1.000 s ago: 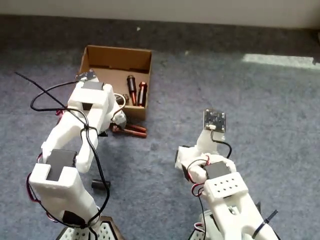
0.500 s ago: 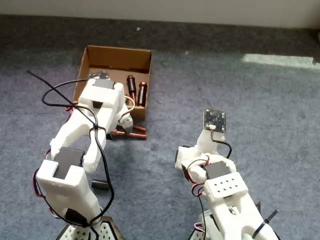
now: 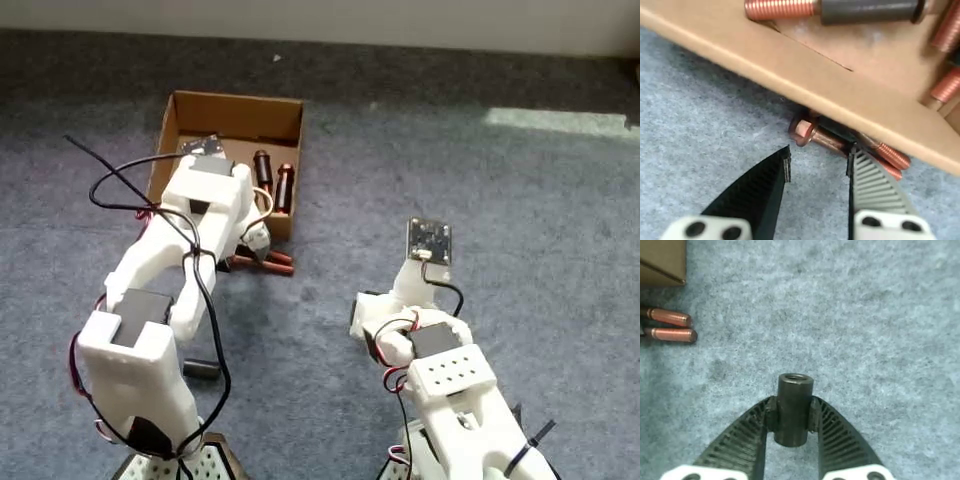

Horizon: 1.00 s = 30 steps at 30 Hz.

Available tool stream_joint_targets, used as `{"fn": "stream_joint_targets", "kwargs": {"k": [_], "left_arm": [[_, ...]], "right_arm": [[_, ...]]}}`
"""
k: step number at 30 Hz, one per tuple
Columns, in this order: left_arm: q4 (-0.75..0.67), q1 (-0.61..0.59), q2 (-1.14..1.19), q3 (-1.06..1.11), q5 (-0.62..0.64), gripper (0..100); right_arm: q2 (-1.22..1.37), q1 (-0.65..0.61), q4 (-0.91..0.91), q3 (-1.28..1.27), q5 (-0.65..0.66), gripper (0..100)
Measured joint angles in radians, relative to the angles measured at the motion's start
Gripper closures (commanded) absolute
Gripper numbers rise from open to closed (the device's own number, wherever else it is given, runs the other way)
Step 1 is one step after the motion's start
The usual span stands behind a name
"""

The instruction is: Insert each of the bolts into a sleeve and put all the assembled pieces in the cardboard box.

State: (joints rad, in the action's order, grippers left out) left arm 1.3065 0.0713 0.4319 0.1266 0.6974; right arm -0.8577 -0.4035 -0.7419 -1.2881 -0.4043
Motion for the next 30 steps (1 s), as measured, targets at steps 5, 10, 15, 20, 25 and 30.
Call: {"fn": "stream_joint_targets", "kwargs": {"k": [5, 10, 15, 20, 25, 30], "left_arm": [[0.017, -0.052, 0.008, -0.029, 0.0, 80], [0.117, -0.12, 0.018, -0.092, -0.012, 80], [0.206, -0.207, 0.044, -0.132, -0.098, 80], [0.298, -0.287, 0.048, -0.213, -0.184, 80], [0.413, -0.318, 0.048, -0.351, -0.255, 86], [0.43, -0.276, -0.015, -0.376, -0.336, 98]], "right_arm": [[0.0, 0.0, 0.0, 0.0, 0.0, 99.3], [0.0, 0.0, 0.0, 0.0, 0.0, 99.3], [0.0, 0.0, 0.0, 0.0, 0.0, 99.3], [0.0, 0.0, 0.0, 0.0, 0.0, 99.3], [0.0, 0.0, 0.0, 0.0, 0.0, 99.3], [0.0, 0.0, 0.0, 0.0, 0.0, 99.3]]}}
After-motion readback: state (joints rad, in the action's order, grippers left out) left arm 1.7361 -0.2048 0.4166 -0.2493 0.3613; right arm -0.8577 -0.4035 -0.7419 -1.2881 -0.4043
